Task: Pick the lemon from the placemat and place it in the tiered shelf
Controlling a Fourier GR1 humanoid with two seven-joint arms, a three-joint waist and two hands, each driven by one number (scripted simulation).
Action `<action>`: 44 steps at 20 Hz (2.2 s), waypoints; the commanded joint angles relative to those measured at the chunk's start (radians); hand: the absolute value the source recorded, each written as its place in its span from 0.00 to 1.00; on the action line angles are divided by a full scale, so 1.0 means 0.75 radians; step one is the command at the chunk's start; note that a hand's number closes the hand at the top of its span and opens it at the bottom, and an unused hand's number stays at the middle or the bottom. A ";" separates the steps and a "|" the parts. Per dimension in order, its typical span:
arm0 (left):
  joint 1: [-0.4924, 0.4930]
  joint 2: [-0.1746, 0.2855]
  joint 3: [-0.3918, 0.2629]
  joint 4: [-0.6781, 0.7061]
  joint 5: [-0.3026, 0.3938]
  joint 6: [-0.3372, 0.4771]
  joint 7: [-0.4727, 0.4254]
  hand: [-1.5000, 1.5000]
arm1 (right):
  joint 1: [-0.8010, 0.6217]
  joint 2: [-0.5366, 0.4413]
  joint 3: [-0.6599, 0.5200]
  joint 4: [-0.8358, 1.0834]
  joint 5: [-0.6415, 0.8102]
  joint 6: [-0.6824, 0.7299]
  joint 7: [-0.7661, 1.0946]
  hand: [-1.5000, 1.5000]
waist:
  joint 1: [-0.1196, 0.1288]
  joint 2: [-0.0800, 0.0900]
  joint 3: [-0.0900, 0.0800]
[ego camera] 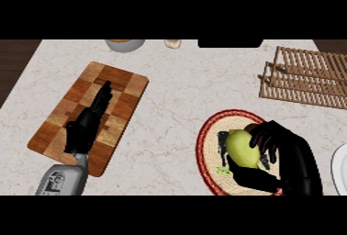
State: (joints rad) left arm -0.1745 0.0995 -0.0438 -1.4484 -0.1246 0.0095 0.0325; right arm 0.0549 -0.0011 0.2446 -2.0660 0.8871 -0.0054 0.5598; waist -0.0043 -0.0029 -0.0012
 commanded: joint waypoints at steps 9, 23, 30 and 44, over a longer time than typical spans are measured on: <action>-0.048 -0.011 0.012 0.007 -0.002 -0.005 0.058 0.50 | -0.453 -0.074 -0.188 -0.406 0.207 0.325 0.551 1.00 | 0.004 0.003 0.000; 0.008 -0.014 0.029 0.048 -0.015 -0.019 -0.071 0.50 | -0.905 -0.418 -0.699 -0.029 0.007 0.360 0.472 1.00 | 0.008 0.004 0.001; 0.004 -0.001 0.029 -0.022 0.009 -0.064 -0.004 0.50 | -1.002 -0.555 -0.739 0.151 0.053 0.265 0.384 1.00 | 0.013 0.003 0.001; 0.024 -0.056 -0.007 -0.033 -0.043 -0.019 0.009 0.50 | -1.076 -0.705 -0.719 0.646 0.139 -0.007 0.084 1.00 | 0.021 0.006 0.001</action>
State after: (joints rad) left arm -0.1712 0.0714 -0.0346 -1.4456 -0.1500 -0.0104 0.0237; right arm -0.7122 -0.5345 -0.3343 -1.6960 0.9419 0.0694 0.6504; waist 0.0065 0.0010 0.0000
